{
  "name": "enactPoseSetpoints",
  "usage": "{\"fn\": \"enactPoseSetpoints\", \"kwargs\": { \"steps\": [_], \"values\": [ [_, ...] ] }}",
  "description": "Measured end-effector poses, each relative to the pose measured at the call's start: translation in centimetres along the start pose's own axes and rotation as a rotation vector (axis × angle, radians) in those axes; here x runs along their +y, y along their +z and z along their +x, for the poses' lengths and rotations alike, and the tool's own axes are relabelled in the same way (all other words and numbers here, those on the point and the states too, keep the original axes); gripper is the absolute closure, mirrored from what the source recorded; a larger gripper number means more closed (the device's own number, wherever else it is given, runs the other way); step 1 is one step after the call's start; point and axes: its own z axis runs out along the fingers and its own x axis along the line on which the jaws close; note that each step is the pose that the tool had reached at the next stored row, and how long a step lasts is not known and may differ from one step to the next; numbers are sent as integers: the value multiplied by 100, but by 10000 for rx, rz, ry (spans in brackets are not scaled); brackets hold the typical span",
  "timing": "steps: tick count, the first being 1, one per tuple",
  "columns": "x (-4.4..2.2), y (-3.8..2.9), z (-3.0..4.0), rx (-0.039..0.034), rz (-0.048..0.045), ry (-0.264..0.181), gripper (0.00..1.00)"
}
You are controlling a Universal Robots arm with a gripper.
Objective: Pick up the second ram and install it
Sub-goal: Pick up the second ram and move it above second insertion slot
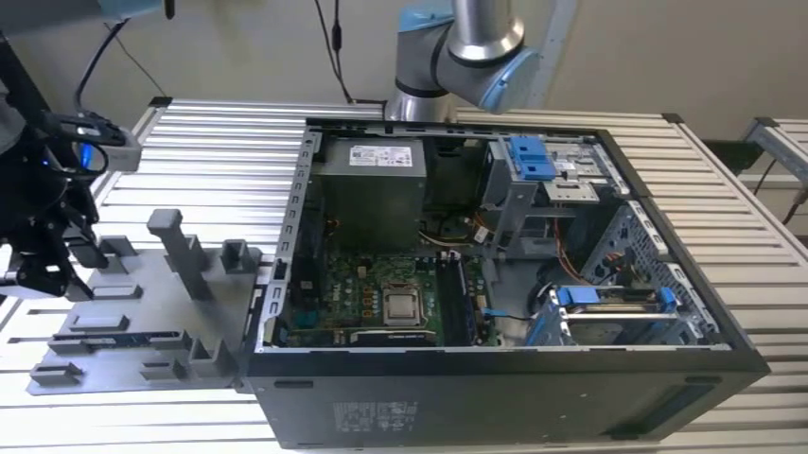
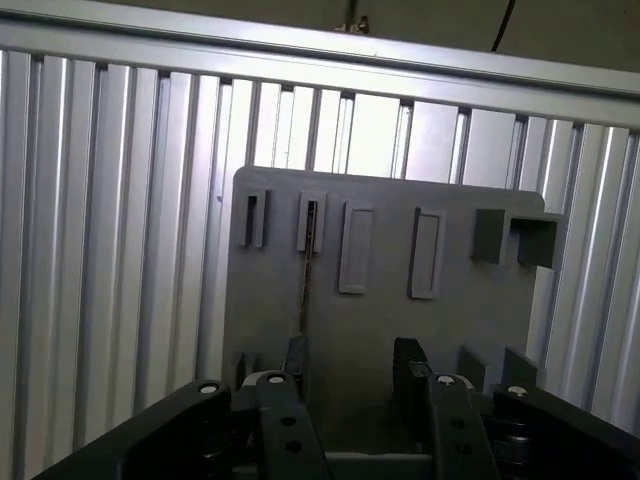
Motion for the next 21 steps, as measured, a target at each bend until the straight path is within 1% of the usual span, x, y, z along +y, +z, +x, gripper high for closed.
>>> {"fn": "enactPoseSetpoints", "kwargs": {
  "steps": [15,18,21],
  "values": [
    [7,264,20,0,6,-11,52],
    [9,319,29,0,9,-14,52],
    [10,371,54,1,7,-13,52]
  ]
}}
